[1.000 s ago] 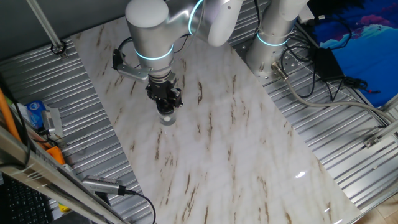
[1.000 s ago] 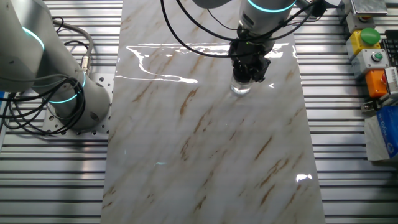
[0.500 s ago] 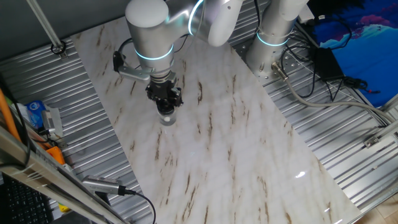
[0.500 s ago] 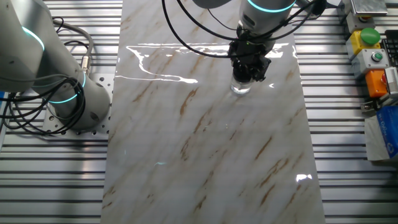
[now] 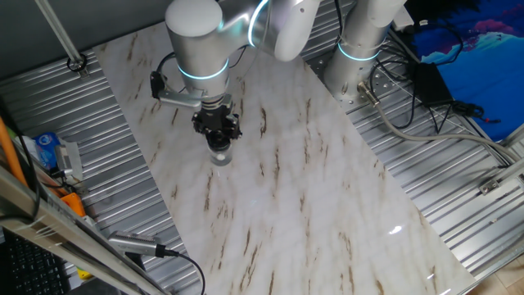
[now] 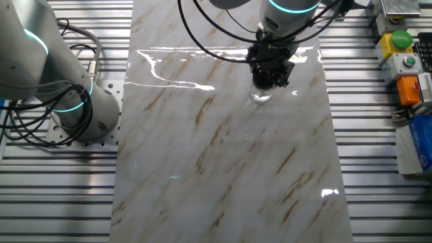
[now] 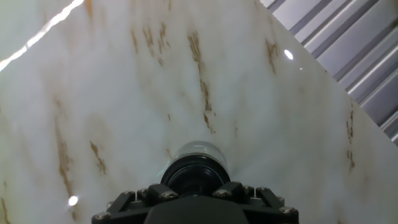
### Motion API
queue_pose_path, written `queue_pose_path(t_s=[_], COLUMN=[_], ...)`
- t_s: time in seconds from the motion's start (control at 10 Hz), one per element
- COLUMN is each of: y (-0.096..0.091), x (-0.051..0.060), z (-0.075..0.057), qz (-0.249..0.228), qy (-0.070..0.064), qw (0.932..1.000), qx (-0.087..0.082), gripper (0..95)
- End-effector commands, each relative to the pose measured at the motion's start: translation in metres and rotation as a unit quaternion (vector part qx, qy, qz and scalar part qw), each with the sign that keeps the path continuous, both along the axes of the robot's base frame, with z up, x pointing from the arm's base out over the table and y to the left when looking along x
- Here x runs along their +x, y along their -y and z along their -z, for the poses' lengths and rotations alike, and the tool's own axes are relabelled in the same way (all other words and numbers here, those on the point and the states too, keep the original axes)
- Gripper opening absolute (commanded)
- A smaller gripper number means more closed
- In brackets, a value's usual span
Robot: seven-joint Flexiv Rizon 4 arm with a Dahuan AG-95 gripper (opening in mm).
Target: Unscrew the lid from the jar
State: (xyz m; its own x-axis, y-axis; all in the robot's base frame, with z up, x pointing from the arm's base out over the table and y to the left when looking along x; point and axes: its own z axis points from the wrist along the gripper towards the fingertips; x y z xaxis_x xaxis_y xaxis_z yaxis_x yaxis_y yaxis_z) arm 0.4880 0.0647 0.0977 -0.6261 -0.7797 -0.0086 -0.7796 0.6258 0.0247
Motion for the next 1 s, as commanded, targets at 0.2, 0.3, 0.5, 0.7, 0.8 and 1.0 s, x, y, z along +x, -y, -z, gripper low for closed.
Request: queue_pose_path(t_s=[0.2, 0.3, 0.5, 0.7, 0.8, 1.0], y=[0.0007, 0.0007, 0.0007, 0.0008, 0.0009, 0.0009], x=[0.0005, 0.0005, 0.0004, 0.0003, 0.0001, 0.0002], z=[0.0015, 0.0015, 0.0014, 0.0011, 0.0008, 0.0008], qz=[-0.032, -0.043, -0.064, -0.097, -0.12, -0.16], qy=[-0.001, 0.0, 0.0, 0.001, 0.002, 0.004], qw=[0.9995, 0.999, 0.9979, 0.9952, 0.9928, 0.9871], qx=[-0.006, -0.009, -0.011, -0.007, -0.007, -0.008], gripper=[0.0, 0.0, 0.0, 0.0, 0.0, 0.0])
